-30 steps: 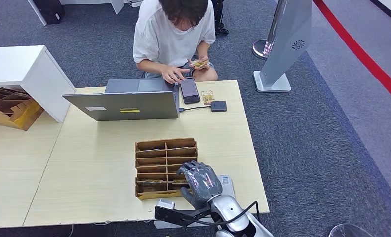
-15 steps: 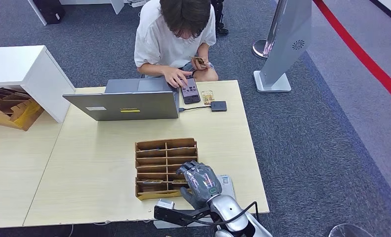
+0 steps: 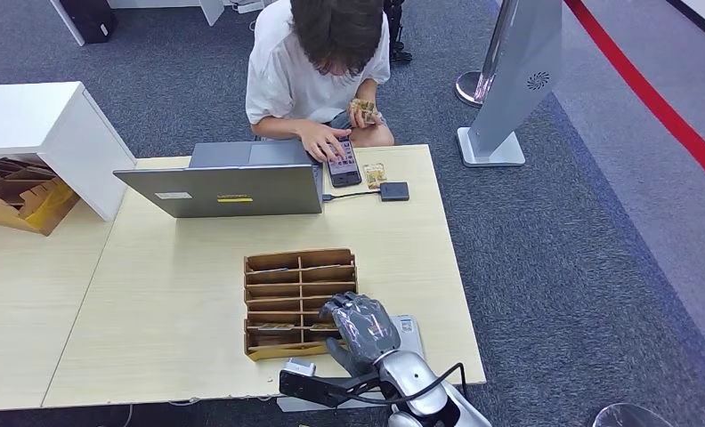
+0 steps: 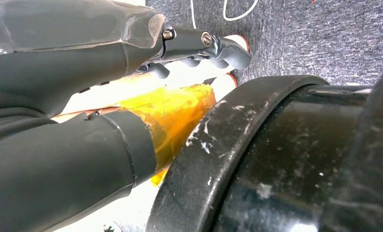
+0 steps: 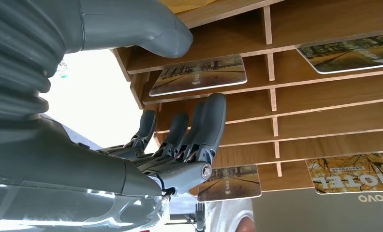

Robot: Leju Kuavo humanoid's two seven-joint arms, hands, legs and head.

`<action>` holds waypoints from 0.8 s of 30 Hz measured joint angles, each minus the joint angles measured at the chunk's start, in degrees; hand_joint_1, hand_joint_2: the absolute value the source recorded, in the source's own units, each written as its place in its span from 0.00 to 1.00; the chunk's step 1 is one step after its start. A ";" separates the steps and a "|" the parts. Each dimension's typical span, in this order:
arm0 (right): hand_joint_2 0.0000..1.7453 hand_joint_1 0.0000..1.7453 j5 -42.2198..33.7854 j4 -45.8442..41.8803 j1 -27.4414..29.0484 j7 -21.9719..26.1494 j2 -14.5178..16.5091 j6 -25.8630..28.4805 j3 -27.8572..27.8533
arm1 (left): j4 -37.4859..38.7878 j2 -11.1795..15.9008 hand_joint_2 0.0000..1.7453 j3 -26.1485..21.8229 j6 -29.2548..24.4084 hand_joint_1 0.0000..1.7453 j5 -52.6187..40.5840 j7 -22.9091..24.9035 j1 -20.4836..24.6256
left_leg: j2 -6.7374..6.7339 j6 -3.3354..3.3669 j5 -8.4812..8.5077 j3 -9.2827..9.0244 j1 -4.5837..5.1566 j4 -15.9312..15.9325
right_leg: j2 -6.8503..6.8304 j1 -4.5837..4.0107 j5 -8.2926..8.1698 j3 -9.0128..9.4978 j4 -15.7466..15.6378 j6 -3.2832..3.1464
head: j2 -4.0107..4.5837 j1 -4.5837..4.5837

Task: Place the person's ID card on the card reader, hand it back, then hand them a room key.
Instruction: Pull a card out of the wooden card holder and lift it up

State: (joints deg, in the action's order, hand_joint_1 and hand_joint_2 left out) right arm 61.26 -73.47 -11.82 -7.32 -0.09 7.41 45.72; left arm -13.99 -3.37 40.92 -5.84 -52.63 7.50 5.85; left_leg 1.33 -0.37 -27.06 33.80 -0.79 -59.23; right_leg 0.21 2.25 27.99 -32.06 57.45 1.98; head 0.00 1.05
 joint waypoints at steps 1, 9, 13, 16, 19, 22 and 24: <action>1.00 0.46 0.00 0.04 -0.03 0.02 0.00 0.00 0.00 | 0.00 0.00 0.00 0.00 0.00 0.00 0.00 0.00 0.00 | 0.00 0.00 0.00 0.00 0.00 0.00 | 0.00 0.00 0.00 0.00 0.00 0.00 | 0.00 0.00; 1.00 0.51 -0.04 0.17 -0.11 0.07 0.00 -0.05 0.00 | 0.00 0.00 0.00 0.00 0.00 0.00 0.00 0.00 0.00 | 0.00 0.00 0.00 0.00 0.00 0.00 | 0.00 0.00 0.00 0.01 0.00 0.00 | 0.00 0.00; 1.00 0.79 -0.08 0.22 -0.15 0.07 0.01 -0.07 0.00 | -0.01 0.00 0.00 0.00 0.00 0.00 0.00 0.00 0.00 | 0.00 0.00 0.00 0.00 0.00 0.00 | 0.00 0.00 0.00 0.01 0.00 0.00 | 0.00 0.00; 1.00 0.81 -0.10 0.23 -0.18 0.01 0.08 -0.06 -0.01 | -0.01 0.00 0.00 0.00 0.00 0.00 0.00 0.00 -0.01 | 0.00 0.00 0.00 0.00 0.00 0.00 | 0.00 0.00 0.00 0.01 0.00 0.00 | 0.00 -0.01; 1.00 0.82 -0.11 0.20 -0.14 -0.21 0.30 -0.04 -0.01 | -0.02 0.02 0.00 0.00 0.00 0.00 -0.02 0.00 -0.01 | 0.00 0.00 0.00 -0.01 0.00 0.00 | 0.00 0.00 0.00 0.00 0.00 0.00 | 0.00 -0.01; 1.00 0.83 -0.10 0.12 -0.08 -0.30 0.45 -0.04 0.00 | -0.02 0.02 0.00 0.00 0.00 0.00 -0.02 0.00 -0.01 | 0.00 0.00 0.00 0.00 0.00 0.00 | 0.00 0.00 0.00 0.00 0.00 0.00 | 0.00 0.00; 1.00 0.83 -0.09 0.09 -0.08 -0.31 0.46 -0.04 0.00 | -0.02 0.02 0.00 0.00 0.00 0.00 -0.03 0.00 -0.01 | 0.00 0.00 0.00 -0.01 0.00 0.00 | 0.00 0.00 0.00 0.00 0.00 0.00 | 0.00 0.00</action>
State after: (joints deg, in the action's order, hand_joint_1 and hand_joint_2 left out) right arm 61.18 -73.38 -11.90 -7.63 0.37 7.37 45.72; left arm -14.01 -3.34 40.92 -5.84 -52.66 7.50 5.83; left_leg 1.33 -0.37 -27.05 33.80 -0.79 -59.23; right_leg 0.22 2.25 27.99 -32.06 57.45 1.98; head 0.00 1.05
